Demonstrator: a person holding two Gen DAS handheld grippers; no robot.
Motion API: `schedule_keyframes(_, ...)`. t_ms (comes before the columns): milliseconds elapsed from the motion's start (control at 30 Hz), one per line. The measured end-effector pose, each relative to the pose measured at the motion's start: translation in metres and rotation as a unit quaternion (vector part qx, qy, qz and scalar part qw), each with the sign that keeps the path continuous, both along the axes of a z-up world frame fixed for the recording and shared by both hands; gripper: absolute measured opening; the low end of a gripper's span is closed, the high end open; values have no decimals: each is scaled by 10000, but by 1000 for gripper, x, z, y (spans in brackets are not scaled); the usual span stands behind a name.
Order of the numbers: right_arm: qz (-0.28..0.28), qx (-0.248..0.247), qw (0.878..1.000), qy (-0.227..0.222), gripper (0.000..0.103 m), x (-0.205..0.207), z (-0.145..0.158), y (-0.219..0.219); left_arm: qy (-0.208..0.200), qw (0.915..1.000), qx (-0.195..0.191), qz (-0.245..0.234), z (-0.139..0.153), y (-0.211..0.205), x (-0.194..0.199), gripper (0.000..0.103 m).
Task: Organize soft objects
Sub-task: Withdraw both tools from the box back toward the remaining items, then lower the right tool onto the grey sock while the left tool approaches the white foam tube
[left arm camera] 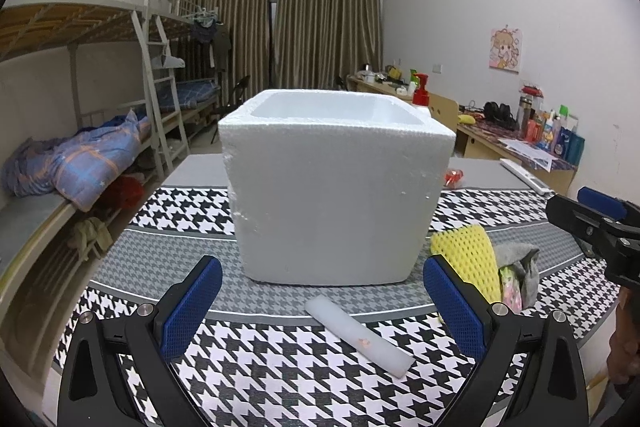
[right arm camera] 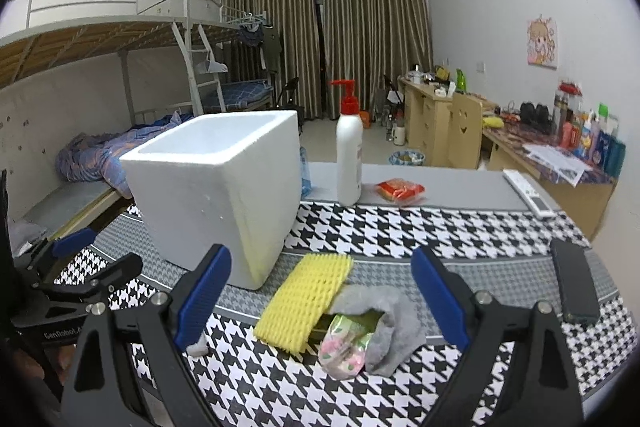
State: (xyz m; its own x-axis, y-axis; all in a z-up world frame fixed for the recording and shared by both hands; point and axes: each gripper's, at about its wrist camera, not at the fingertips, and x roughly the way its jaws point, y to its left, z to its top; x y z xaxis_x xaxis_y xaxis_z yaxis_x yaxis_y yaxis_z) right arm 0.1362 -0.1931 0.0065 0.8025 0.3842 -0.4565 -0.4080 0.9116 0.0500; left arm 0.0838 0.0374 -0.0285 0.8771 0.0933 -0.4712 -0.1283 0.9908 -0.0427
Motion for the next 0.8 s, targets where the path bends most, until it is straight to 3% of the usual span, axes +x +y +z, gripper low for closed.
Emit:
schedule_keyframes(300, -139, 216, 9988, 420, 94, 11, -9, -12, 47, 10000, -9, -31, -4, -3, 3, 101)
schedule_keyframes(800, -276, -49, 9985, 476, 94, 13, -25, -19, 341, 9994, -58, -40, -17, -9, 18, 101)
